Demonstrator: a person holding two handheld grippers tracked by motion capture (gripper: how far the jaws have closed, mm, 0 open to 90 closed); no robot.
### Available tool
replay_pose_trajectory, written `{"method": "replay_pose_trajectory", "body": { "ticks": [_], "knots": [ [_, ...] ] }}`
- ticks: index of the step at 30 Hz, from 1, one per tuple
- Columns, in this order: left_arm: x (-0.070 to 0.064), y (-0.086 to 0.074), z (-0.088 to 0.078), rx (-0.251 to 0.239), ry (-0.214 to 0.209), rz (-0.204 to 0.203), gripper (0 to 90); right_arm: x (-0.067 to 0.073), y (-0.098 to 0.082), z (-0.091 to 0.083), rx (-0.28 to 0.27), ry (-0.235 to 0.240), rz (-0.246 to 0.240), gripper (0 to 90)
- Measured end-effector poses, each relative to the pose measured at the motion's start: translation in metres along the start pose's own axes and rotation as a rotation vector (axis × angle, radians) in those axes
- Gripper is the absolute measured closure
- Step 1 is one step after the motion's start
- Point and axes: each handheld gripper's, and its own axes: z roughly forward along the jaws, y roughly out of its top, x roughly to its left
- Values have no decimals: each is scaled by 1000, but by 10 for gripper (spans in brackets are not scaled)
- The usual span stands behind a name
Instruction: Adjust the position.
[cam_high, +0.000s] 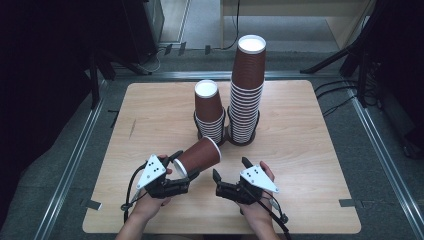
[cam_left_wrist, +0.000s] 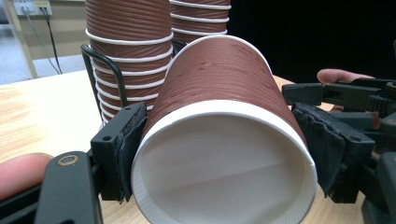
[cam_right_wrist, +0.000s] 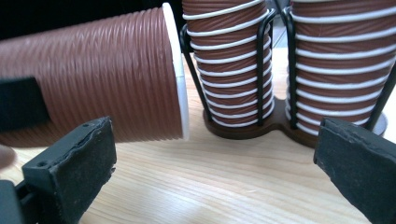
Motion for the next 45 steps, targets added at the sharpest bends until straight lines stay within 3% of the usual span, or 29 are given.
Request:
{"method": "replay_pose_trajectory", "body": {
  "ticks": [7,21,30,38,45],
  "knots": [
    [-1,0,0,-4,2,2,223,4,2,-1,-10,51,135,0],
    [-1,-2,0,-21,1,2,223,9,5,-1,-3,119,326,0],
    [1,-2,-3,-54,34,2,223,6,9,2,26,167,526,0],
    [1,-4,-3,-75,36,7,223,7,12,7,42,211,693,0],
    [-3,-4,-3,-84,34,18,223,10,11,15,53,236,791,0]
  ]
}}
